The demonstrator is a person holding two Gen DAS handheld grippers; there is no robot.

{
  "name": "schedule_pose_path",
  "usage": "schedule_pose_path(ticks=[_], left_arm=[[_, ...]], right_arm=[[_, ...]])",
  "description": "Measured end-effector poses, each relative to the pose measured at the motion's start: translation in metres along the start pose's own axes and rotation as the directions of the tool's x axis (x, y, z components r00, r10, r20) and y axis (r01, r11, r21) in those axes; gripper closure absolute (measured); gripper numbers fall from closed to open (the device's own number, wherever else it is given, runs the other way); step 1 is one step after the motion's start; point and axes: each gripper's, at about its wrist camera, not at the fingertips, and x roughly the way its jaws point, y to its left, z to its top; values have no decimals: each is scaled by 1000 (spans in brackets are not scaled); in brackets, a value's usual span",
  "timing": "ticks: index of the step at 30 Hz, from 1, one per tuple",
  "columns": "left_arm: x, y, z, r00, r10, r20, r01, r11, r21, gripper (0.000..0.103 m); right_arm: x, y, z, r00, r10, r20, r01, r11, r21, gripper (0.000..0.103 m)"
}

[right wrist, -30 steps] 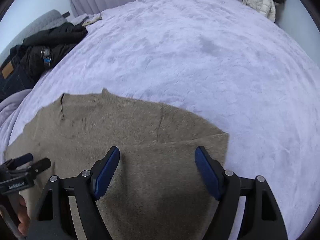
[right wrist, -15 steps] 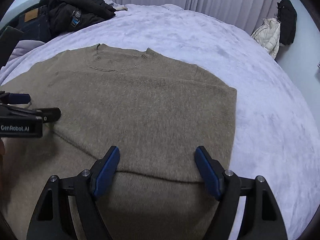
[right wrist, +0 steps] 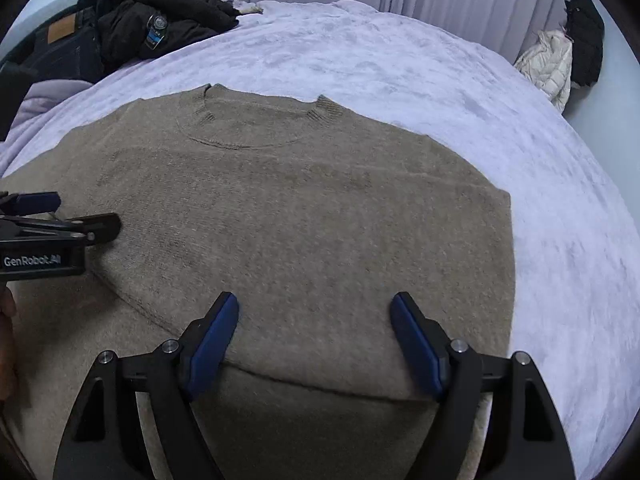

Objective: Fold small clothes

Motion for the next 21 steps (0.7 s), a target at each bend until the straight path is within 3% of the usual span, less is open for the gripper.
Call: schedule_pose_path(ticks=[4, 7, 10, 12, 15, 16, 17, 21], left_arm=[[-3, 42, -4, 995, -93, -18, 90, 989, -116, 0], [-18, 36, -5, 999, -41, 36, 46, 989, -138, 0], [-26, 16, 3, 994, -75, 84, 85, 989, -123, 0], [-20, 5, 8, 994, -87, 71, 95, 989, -117, 0], [16, 6, 13, 999, 27, -31, -30, 995, -97, 0], [20, 11, 12, 999, -16, -34, 12, 993, -114, 0], [18, 19, 10, 999, -48, -24, 45, 989, -138, 0], [0, 42, 2, 999, -22, 32, 27, 987, -157, 0]], right_arm=[[-11, -20, 0, 1000, -20, -24, 21, 997, 70, 22], [-17, -15, 12, 1000, -25, -10, 26, 994, 103, 22], [-9, 8, 35, 1000, -21, -4, 22, 994, 108, 22], [2, 29, 48, 1000, -7, -7, 8, 996, 85, 22], [25, 57, 54, 998, -17, -65, 17, 1000, -1, 22], [32, 61, 52, 996, -39, -82, 36, 999, -28, 22], [32, 60, 49, 997, -42, -71, 39, 999, -38, 22], [23, 30, 37, 997, -37, -61, 39, 998, 40, 22]])
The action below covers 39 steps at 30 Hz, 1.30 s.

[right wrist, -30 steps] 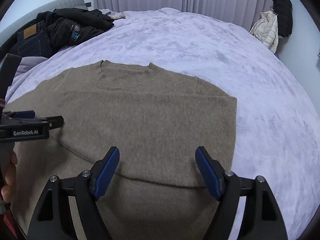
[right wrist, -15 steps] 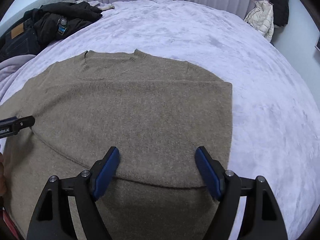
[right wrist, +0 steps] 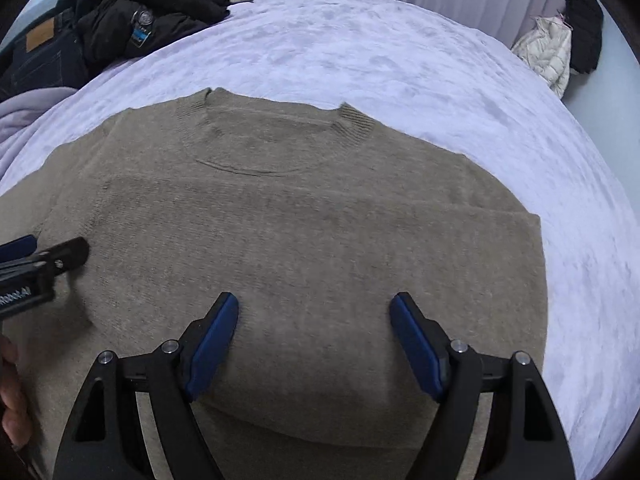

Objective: Fold small clothes

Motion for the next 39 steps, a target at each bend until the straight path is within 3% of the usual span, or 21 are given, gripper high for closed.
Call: schedule_pose_path(ticks=[2, 6, 13, 17, 20, 23, 26, 28, 33, 37, 38, 39], left_arm=[[-7, 14, -3, 1000, 6, 15, -6, 1000, -25, 0], [-16, 44, -3, 998, -61, 34, 65, 991, -115, 0], [-21, 83, -1, 997, -30, 75, 42, 984, -171, 0], [-16, 111, -7, 998, -16, 60, 28, 977, -214, 0], [-13, 135, -12, 999, 6, 49, 6, 970, -242, 0], [-10, 170, -16, 999, 19, 39, -6, 949, -314, 0], [0, 212, -19, 999, 33, 4, -28, 910, -415, 0], [8, 240, -23, 1000, 14, -20, -22, 863, -504, 0], [0, 287, -29, 998, 2, 68, 44, 747, -664, 0], [11, 325, -32, 984, -66, 163, 169, 611, -774, 0], [15, 333, -28, 981, -76, 179, 189, 591, -784, 0], [19, 338, -20, 979, -83, 189, 201, 590, -782, 0]], right_arm=[[-2, -17, -3, 999, -32, -14, 33, 998, 53, 22], [-13, -27, -2, 998, -66, -9, 66, 985, 157, 22], [-20, 64, 23, 998, 26, 50, -25, 1000, -18, 22], [-6, 117, 32, 995, 100, 23, -98, 992, -85, 22], [10, 130, 28, 995, 97, -2, -97, 989, -113, 22], [11, 109, 20, 990, 143, 19, -141, 986, -90, 22], [7, 79, 13, 982, 186, 25, -185, 982, -43, 22], [5, 62, 5, 980, 197, 29, -196, 980, -26, 22], [-3, 56, -5, 989, 130, 68, -130, 992, -12, 22], [-2, 73, -8, 995, 42, 90, -36, 997, -71, 22], [-3, 74, -9, 995, 34, 92, -27, 997, -76, 22], [-3, 74, -9, 995, 30, 92, -23, 997, -76, 22]])
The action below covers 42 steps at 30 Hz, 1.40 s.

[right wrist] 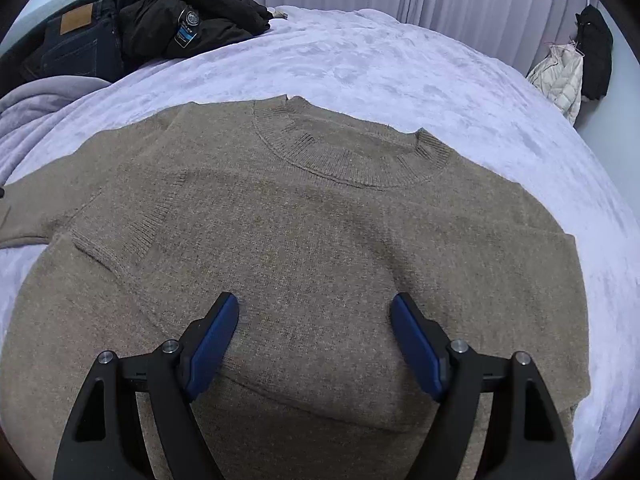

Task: Fold small clothes
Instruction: 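Grasp the other sleeve cuff with the left tool and lift it, then fold the held sleeve across the sweater body with the left tool, release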

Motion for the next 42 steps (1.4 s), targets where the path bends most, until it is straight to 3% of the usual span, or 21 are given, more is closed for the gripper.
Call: schedule_pose_path(ticks=[3, 4, 5, 6, 7, 11, 14, 19, 21, 24, 27, 30, 34, 37, 42], left_arm=[[11, -5, 18, 1000, -10, -7, 10, 1000, 17, 1], [9, -3, 20, 1000, -18, -4, 18, 1000, 2, 13], [4, 0, 21, 1000, -22, 15, 22, 1000, -11, 54], [1, 4, 20, 1000, -23, 20, 24, 1000, -17, 79], [3, 8, 21, 999, -35, -13, 35, 999, -24, 95], [2, 30, 22, 990, -127, -56, 122, 990, -76, 95], [-9, 26, 22, 988, -145, -45, 144, 989, -36, 95], [-25, -5, 20, 998, -64, -3, 64, 992, 112, 95], [-33, -20, 18, 999, -29, 30, 23, 983, 181, 95], [-46, -39, 15, 996, 5, 85, -28, 963, 269, 95], [-53, -53, 9, 994, 9, 112, -44, 948, 314, 95], [-55, -75, 0, 995, 4, 102, -42, 929, 367, 95], [-66, -112, -27, 993, 4, 117, -57, 888, 456, 95], [-63, -150, -62, 995, -4, 95, -49, 839, 542, 95], [-49, -223, -146, 999, 10, 39, -34, 727, 686, 95]], right_arm=[[0, -3, 0, 1000, 4, -6, -4, 1000, 10, 22], [-1, -3, 1, 1000, 3, -11, -2, 1000, 14, 22], [-2, -3, 1, 1000, -3, -18, 3, 1000, 19, 22], [-5, -2, 2, 1000, -7, -21, 8, 1000, 24, 22], [-10, 1, 2, 1000, -6, -16, 6, 1000, 25, 22], [-35, 27, 8, 999, 1, 40, 0, 999, -41, 22], [-47, 57, 20, 997, 14, 71, -6, 993, -116, 22], [-30, 113, 60, 994, 106, 36, -98, 981, -168, 22], [-10, 136, 77, 997, 83, 12, -79, 978, -191, 22], [29, 162, 94, 999, -37, -36, 29, 979, -203, 22], [52, 187, 96, 996, 21, -92, -39, 980, -197, 22], [49, 213, 98, 999, 15, -48, -27, 967, -255, 22], [22, 181, 101, 991, 126, -53, -133, 981, -143, 22], [-10, 139, 86, 999, 38, 5, -37, 993, -112, 22], [-45, 46, 44, 1000, 17, 16, -17, 1000, -26, 22]])
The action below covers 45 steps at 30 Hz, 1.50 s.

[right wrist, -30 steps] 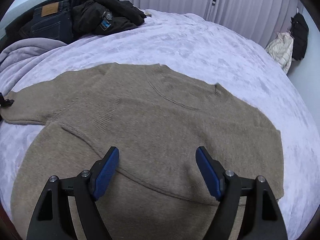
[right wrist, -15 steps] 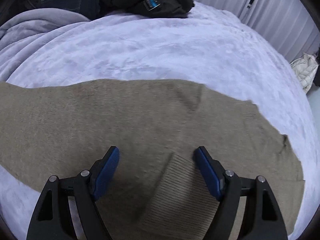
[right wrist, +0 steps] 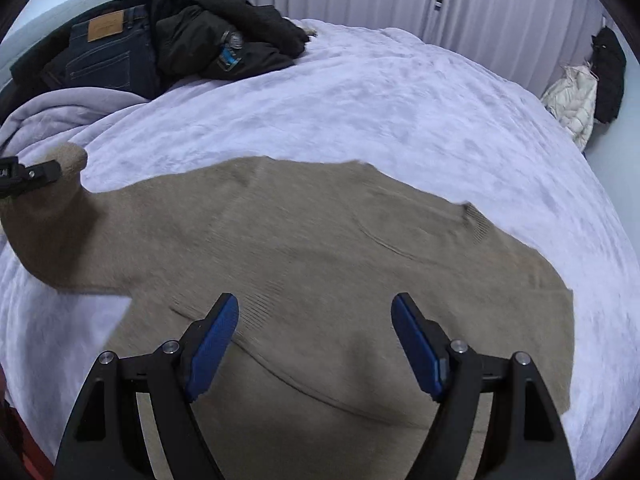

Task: Fold small clothes
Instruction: 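Fold the held sleeve across the sweater body with the left tool, release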

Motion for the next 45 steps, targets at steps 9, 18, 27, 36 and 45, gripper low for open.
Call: schedule_pose_path(ticks=[9, 18, 27, 36, 45], left_arm=[[26, -209, -77, 996, -28, -80, 52, 945, 321, 95], [40, -284, -132, 992, 38, -118, 22, 886, 463, 95], [52, -316, -150, 983, 169, -74, -96, 811, 577, 17], [3, -325, -149, 965, -134, -224, 240, 792, 561, 17], [14, -326, -164, 942, -126, -311, 302, 720, 624, 17]], right_arm=[[-27, -134, -86, 997, -68, -44, 75, 978, 193, 22], [-36, -203, -128, 999, -30, -17, 34, 959, 280, 22], [-40, -231, -146, 999, 37, 36, -47, 943, 331, 22], [-38, -236, -152, 997, 52, 56, -68, 939, 337, 22], [-39, -235, -155, 998, 41, 45, -54, 939, 339, 22]])
